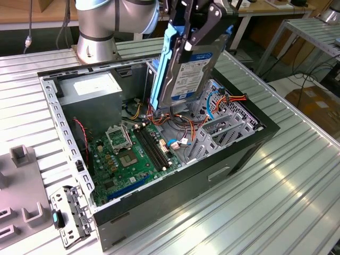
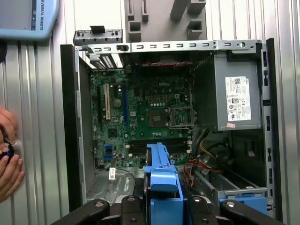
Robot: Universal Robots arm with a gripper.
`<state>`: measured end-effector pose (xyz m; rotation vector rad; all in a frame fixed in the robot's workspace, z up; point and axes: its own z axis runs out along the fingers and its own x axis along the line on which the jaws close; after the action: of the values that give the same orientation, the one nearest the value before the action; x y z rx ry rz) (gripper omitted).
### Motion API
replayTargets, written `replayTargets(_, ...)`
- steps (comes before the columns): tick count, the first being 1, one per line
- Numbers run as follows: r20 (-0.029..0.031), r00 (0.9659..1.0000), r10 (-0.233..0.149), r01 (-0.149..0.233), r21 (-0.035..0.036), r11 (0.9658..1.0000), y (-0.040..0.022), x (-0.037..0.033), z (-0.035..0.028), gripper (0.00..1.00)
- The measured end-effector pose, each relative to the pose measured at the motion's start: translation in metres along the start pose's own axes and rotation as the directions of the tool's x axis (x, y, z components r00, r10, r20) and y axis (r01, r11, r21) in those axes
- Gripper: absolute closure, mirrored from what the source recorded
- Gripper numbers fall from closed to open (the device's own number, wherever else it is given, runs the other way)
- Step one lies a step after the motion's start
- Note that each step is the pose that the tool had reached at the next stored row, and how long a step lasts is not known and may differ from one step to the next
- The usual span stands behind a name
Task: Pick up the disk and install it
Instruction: 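Insert the disk into the insertion slot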
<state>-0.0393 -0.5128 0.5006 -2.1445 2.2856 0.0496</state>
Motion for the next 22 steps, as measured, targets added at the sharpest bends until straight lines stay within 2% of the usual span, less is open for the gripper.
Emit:
replayTargets(3, 0.0000, 1.0000, 0.000, 0.000, 0.0000, 1.0000, -0.0091, -0.0005, 0.0002, 0.63)
replayTargets(7, -0.0001, 1.0000, 0.000, 0.000, 0.0000, 1.0000, -0.0107, 0.0009, 0.0013, 0.63)
replayTargets(9, 0.0001, 1.0000, 0.000, 0.000, 0.0000, 1.0000, -0.0114, 0.0038, 0.0019, 0.63)
replayTargets(12, 0.0000, 1.0000, 0.000, 0.000, 0.0000, 1.0000, -0.0157, 0.0076, 0.0022, 0.63)
replayTargets(15, -0.0001, 1.0000, 0.000, 0.000, 0.0000, 1.0000, -0.0323, 0.0079, 0.0024, 0.63)
replayTargets(22, 0.0000, 1.0000, 0.000, 0.000, 0.0000, 1.0000, -0.0541, 0.0075, 0.0028, 0.63)
